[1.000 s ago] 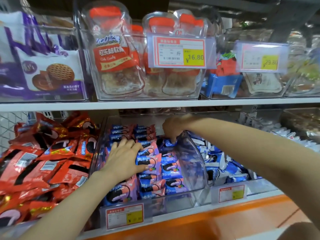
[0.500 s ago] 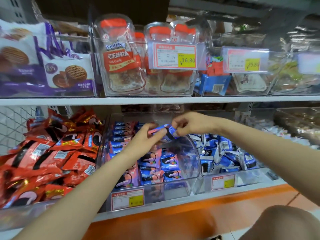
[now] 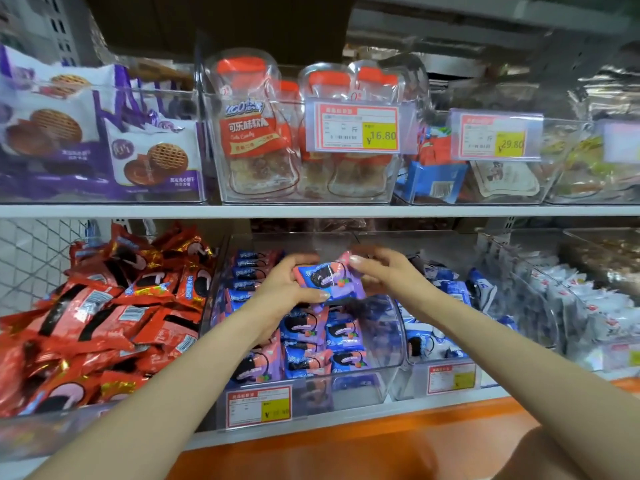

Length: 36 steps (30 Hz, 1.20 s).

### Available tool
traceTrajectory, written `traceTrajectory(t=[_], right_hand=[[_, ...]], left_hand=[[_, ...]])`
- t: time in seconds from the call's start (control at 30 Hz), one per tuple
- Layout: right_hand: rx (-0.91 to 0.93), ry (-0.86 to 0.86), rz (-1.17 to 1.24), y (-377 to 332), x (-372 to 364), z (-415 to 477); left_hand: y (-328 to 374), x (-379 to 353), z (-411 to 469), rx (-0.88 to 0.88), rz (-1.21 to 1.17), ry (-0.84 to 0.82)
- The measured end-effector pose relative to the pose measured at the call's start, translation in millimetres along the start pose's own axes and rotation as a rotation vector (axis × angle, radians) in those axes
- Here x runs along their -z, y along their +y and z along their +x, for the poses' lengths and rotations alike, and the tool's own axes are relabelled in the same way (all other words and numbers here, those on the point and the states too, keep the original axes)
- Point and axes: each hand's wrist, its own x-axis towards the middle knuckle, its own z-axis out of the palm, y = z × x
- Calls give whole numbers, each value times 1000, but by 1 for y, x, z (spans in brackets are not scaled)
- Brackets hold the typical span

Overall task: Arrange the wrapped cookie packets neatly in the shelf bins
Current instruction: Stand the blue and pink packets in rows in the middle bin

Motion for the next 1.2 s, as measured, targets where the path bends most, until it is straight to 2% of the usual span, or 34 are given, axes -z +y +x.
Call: traceTrajectory(t=[0.1, 0.2, 0.3, 0.57, 0.7, 0.8, 0.9, 0.97, 1.1, 1.2], right_hand=[[14, -74, -59, -2, -2, -4], [92, -22, -40, -4, -1, -6], [105, -19, -16, -4, 0, -8], [66, -47, 68, -8, 6, -9], [53, -132, -6, -10, 6, -10], [50, -177, -164, -13, 5, -11], [119, 7, -443, -21, 13, 4], [169, 52, -633, -27, 19, 24], [114, -88, -1036, -23, 14, 65], [63, -201, -1317, -13, 4, 89]], left_hand=[[1, -5, -2, -21, 30, -46], [3, -8, -4, 38, -39, -55], [1, -7, -3, 61, -12, 8], [5, -5, -2, -102, 193, 148], [7, -3, -3, -186, 266, 171], [4, 1, -4, -209, 350, 164], [-3, 14, -4, -246, 621, 202], [-8, 23, -6, -274, 864, 185], [-18, 29, -9, -325, 1294, 20], [-27, 35, -6, -308, 1404, -61]])
